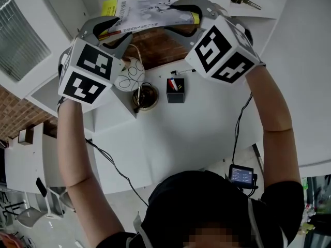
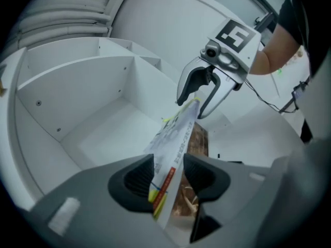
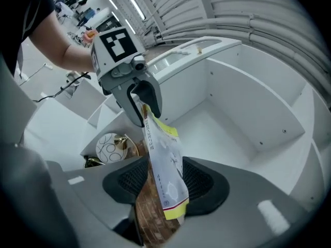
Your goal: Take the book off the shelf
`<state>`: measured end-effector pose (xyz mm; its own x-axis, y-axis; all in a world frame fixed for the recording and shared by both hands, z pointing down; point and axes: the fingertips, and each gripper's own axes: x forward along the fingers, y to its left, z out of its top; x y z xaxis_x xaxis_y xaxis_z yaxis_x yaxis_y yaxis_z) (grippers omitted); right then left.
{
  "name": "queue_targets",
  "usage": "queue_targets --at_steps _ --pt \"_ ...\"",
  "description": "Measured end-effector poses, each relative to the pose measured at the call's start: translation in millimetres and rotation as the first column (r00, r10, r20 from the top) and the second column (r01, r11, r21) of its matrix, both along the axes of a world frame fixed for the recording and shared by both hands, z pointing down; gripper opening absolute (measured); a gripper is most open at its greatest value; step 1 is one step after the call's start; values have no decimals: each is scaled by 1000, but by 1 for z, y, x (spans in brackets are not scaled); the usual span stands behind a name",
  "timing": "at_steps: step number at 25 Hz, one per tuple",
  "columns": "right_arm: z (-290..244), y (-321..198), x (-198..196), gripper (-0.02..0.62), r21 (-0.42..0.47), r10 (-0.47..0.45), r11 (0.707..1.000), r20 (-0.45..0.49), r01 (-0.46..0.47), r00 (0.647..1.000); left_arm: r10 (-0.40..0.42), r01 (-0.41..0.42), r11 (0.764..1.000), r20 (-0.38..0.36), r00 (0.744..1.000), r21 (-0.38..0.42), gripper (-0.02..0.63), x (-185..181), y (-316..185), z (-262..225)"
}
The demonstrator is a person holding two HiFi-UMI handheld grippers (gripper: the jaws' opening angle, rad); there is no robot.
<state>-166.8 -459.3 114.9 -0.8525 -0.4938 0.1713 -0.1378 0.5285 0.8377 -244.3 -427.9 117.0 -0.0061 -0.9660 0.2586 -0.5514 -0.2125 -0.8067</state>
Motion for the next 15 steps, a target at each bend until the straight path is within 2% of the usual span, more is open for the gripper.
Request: queue_targets --at_steps 8,15 --pt "5 -1 -24 219 105 14 994 -145 1 989 32 -30 999 44 999 -45 186 1 -8 5" --pt "17 -6 -44 219 94 -16 995 -237 39 971 41 -35 996 67 997 -88 160 1 -15 13"
